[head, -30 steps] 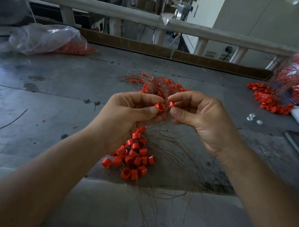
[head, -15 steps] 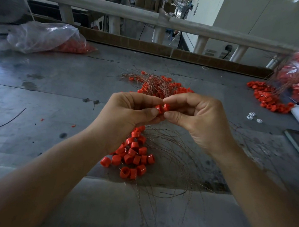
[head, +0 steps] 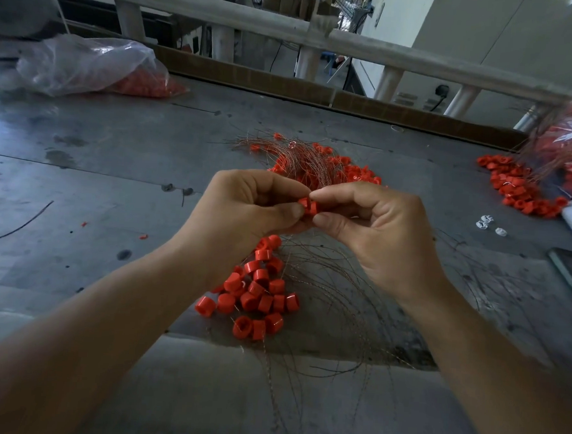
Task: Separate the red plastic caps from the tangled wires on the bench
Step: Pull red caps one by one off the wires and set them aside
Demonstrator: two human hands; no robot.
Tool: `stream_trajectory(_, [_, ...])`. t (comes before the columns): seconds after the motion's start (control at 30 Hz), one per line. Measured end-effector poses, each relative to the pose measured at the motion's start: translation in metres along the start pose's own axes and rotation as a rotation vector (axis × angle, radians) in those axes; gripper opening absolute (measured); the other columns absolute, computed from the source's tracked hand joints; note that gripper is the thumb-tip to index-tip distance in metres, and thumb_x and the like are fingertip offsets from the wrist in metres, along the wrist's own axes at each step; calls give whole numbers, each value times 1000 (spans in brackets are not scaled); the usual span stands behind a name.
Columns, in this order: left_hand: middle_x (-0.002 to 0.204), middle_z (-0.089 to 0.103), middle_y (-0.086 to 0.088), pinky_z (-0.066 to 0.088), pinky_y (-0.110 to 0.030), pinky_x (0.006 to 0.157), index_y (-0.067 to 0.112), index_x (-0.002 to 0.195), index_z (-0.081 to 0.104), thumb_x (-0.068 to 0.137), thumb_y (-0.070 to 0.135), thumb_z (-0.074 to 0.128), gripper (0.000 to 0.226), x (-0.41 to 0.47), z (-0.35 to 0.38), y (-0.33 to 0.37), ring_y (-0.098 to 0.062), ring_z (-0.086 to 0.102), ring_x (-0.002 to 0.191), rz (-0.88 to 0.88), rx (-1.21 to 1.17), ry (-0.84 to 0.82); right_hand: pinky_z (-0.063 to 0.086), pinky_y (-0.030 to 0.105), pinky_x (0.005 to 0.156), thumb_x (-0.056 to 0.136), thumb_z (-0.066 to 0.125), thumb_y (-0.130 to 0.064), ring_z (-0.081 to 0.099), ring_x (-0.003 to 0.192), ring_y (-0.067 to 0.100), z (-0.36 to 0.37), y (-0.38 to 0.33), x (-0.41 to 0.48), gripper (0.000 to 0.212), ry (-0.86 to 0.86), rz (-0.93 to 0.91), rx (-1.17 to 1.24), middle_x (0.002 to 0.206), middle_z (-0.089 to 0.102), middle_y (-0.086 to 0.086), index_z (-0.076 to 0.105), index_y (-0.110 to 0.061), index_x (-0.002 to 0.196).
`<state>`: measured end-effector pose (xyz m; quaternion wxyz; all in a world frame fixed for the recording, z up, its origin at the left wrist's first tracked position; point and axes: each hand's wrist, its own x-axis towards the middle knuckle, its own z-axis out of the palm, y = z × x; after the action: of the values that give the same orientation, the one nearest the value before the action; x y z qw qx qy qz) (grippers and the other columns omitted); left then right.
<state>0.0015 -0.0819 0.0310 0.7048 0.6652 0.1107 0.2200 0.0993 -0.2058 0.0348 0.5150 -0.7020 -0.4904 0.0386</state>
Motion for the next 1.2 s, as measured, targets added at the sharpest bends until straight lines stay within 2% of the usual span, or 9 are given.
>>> stream_trajectory(0.23, [71,73,-4,52,-14,60,14,77,68,57,8,62,22,0,-1,0,-15,71,67,-14,-20,-11,51,13,72,72,70,-4,66,81,2,1,1,-1,30,14,-7,-8,86,66,-12,64,-21,95])
stream_trajectory(0.67, [70,73,-4,53,-15,60,17,69,73,58,9,63,18,-1,-3,-2,-15,71,67,-10,-6,-72,50,12,73,70,72,-5,64,83,3,2,3,-2,31,43,-81,-78,83,63,-13,63,-12,100])
stream_trajectory(0.8, [72,73,-4,53,-15,61,14,76,71,59,10,63,19,-2,-1,-2,-15,71,67,24,31,-66,50,11,73,70,72,-4,63,84,2,2,3,-2,31,42,-116,-106,83,61,-13,64,-11,99])
stream_trajectory(0.93, [69,72,-1,52,-14,59,15,74,71,64,6,64,15,-4,0,-1,-13,70,65,66,82,-59,51,12,72,70,71,-5,62,84,6,1,3,-3,22,33,-184,-170,84,63,-6,69,-3,92])
stream_trajectory(1.07, [68,72,-7,53,-16,58,9,73,73,60,5,62,18,-3,0,-1,-16,70,64,-33,-92,-65,51,13,70,70,73,-6,64,81,5,1,3,-3,27,68,-150,-115,82,64,-7,65,-10,95])
stream_trajectory(1.2, [68,72,-6,53,-16,58,13,71,74,59,7,61,19,-3,-1,-1,-16,70,65,-48,-104,-82,52,13,69,70,73,-8,65,79,6,2,3,-3,28,74,-151,-99,80,63,-9,64,-12,96])
